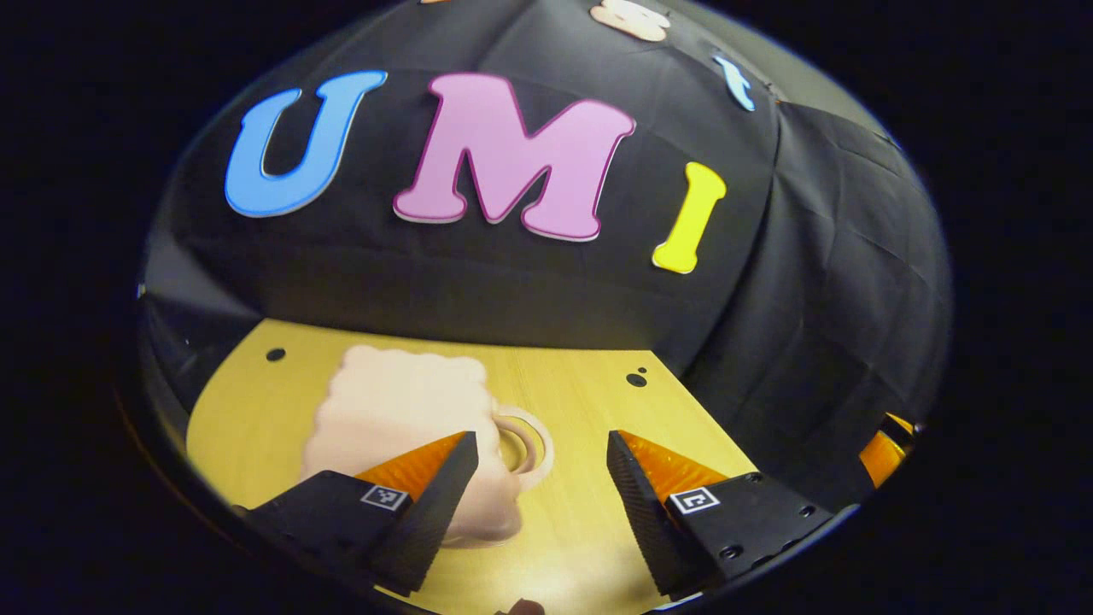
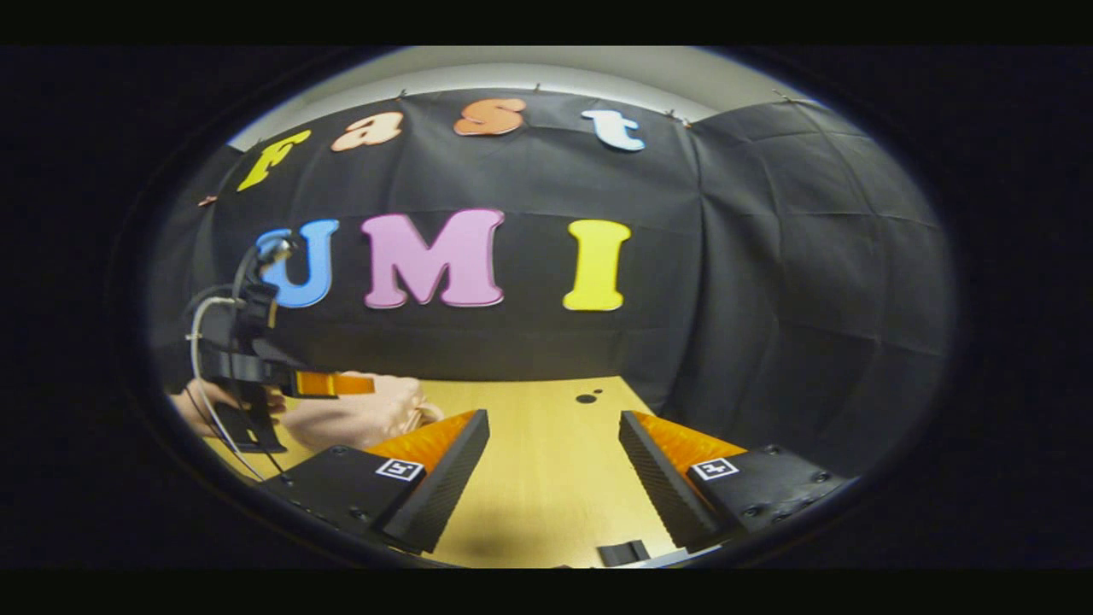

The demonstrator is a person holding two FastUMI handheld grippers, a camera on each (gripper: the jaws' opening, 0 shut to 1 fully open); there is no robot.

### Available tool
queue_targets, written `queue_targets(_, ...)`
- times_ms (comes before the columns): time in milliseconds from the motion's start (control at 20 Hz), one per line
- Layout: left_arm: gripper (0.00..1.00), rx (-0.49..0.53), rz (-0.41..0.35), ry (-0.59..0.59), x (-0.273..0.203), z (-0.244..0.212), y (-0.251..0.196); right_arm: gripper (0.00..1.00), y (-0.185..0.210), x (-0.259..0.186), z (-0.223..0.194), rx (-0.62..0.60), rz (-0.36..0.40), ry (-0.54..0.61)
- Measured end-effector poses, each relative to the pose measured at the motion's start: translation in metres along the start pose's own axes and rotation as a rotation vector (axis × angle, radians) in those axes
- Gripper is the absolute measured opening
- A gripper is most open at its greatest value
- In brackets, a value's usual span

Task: First open the suitcase, pack the skin care products into it, and then close the suitcase.

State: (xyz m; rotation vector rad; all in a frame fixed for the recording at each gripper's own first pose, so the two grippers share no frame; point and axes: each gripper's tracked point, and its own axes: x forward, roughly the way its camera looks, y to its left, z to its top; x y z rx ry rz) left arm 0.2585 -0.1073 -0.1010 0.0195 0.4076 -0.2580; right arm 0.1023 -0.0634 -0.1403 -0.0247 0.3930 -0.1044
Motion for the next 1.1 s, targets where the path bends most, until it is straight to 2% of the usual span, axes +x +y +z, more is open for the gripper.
queue_targets(100,0.95,0.017,0.067,-0.091,-0.052,0.015,0.023,0.97,0.021,-0.006,-0.003,0.001,0.032,0.008)
queue_targets(150,0.95,0.0,0.084,-0.124,-0.075,0.021,0.025,0.89,0.03,-0.007,-0.004,0.005,0.047,0.012)
queue_targets(200,0.95,-0.017,0.07,-0.149,-0.095,0.022,0.026,0.98,0.037,-0.009,-0.005,0.009,0.06,0.014)
queue_targets(250,0.95,-0.025,0.045,-0.143,-0.111,0.019,0.023,0.98,0.044,-0.01,-0.004,0.014,0.071,0.012)
queue_targets(350,0.96,-0.006,0.053,-0.129,-0.134,0.008,0.026,0.97,0.058,-0.013,-0.001,0.015,0.107,0.022)
queue_targets(500,0.96,0.052,0.093,-0.219,-0.148,0.032,0.025,0.99,0.056,-0.017,0.021,0.036,0.099,-0.009)
queue_targets(700,0.96,0.056,0.137,-0.348,-0.16,0.071,0.024,0.98,0.067,-0.021,0.048,0.067,0.127,-0.061)
queue_targets(800,0.96,0.109,0.184,-0.366,-0.158,0.081,0.033,0.97,0.07,-0.02,0.057,0.05,0.136,-0.089)
queue_targets(900,0.96,0.136,0.186,-0.374,-0.158,0.082,0.031,0.97,0.068,-0.016,0.065,0.02,0.136,-0.111)
queue_targets(1100,0.96,0.079,0.172,-0.366,-0.154,0.078,0.033,0.97,0.066,-0.011,0.074,0.02,0.133,-0.117)
